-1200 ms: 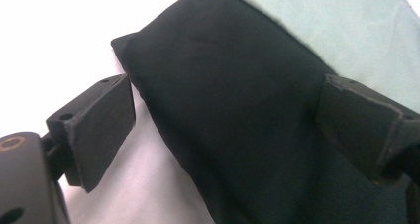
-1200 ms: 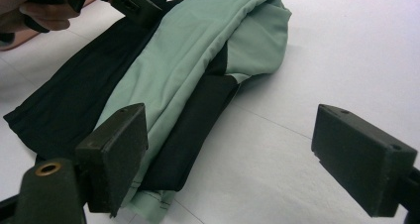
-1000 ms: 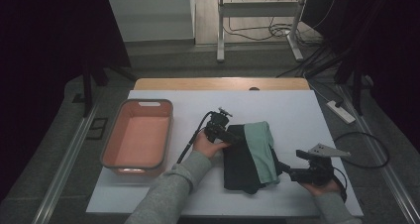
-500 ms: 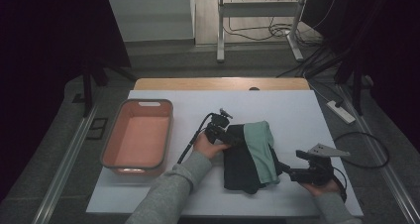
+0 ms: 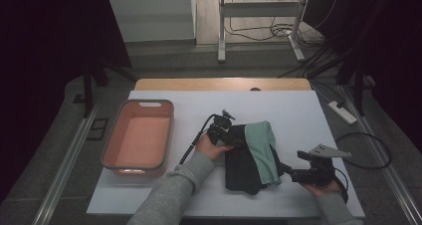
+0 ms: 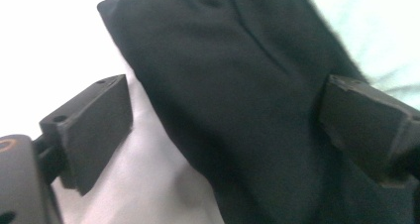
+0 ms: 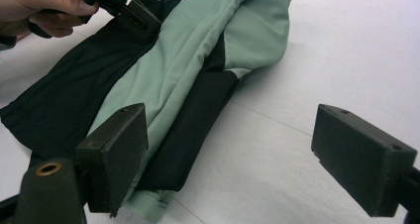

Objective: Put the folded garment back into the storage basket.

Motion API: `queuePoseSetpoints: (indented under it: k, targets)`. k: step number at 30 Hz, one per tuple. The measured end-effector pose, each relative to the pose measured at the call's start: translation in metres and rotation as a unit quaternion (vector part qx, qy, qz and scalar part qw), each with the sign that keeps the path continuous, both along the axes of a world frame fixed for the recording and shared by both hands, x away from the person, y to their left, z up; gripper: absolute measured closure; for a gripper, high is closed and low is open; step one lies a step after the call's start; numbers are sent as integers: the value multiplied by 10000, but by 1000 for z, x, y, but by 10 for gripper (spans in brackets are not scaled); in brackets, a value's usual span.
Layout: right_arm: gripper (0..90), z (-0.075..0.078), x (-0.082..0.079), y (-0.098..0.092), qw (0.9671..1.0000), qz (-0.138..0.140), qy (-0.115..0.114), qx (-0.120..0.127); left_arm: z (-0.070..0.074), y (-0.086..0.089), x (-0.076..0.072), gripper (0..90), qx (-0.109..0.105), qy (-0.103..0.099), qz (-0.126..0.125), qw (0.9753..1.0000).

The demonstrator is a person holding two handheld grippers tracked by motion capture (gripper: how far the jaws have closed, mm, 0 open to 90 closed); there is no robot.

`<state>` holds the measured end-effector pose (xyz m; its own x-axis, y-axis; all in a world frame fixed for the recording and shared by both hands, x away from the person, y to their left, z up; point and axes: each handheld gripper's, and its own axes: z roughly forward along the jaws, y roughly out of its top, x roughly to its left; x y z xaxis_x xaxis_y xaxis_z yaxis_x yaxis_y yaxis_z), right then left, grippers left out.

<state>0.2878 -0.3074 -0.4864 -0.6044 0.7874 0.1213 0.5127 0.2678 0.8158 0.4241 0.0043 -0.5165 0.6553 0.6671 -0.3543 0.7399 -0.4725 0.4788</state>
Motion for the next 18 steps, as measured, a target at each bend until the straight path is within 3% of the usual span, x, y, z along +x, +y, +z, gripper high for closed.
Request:
queuePoseSetpoints:
  k: [6, 10, 18]
  targets:
    - [149, 0, 0, -1, 10000, -15, -3, 7, 0, -3, -2, 216, -142, 6, -151, 9998]
    - [149, 0, 0, -1, 10000, -18, -24, 7, 1, -2, -2, 398, -331, 69, -350, 9988]
    - [151, 1, 0, -1, 10000, -47, -26, 21, 4, 0, -3, 596, -402, 30, -486, 9980]
